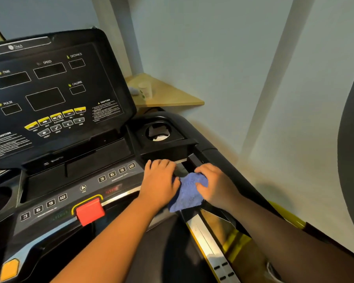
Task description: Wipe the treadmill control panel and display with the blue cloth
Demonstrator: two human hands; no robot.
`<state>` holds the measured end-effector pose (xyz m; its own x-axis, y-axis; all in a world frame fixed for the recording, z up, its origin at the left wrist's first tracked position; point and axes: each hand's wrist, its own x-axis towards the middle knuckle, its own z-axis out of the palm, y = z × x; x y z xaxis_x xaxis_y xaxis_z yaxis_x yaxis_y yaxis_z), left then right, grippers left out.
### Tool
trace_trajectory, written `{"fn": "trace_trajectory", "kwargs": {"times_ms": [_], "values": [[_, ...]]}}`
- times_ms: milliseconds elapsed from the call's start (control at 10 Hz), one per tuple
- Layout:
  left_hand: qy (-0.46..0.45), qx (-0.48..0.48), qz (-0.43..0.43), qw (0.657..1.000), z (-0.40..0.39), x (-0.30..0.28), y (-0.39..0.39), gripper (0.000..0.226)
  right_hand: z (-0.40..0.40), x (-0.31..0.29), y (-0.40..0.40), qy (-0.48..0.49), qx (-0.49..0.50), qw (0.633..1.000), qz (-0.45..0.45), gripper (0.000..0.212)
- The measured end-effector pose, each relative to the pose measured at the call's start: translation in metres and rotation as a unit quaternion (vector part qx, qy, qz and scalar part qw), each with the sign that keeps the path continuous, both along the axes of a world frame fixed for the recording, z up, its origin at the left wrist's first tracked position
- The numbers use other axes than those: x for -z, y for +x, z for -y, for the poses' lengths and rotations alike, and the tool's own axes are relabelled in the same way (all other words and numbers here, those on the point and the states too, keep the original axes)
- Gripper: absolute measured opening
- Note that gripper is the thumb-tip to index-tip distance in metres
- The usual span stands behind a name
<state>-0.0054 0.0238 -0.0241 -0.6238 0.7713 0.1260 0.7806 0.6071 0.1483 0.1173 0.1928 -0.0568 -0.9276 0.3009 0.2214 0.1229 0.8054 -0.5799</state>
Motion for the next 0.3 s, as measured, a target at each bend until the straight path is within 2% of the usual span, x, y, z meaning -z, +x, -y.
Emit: {"fn": "trace_trajectory", "kwargs": {"times_ms": [100,200,300], "values": [[-0.038,0.057,0.021,0.997,0.0059,0.0022,0.014,0.04,0.0082,0.008,0.0053,0.007,-0.047,0.998,0.04,0.04],[-0.062,0.059,0.024,0.996,0.0115,0.0043,0.0181,0.042,0.006,0.0134,0.002,0.01,-0.039,0.999,0.015,0.04],[-0.068,0.056,0.022,0.996,0.0129,-0.0009,0.0189,0.042,0.0055,0.0112,-0.0011,0.016,-0.037,0.999,0.032,0.039]]}}
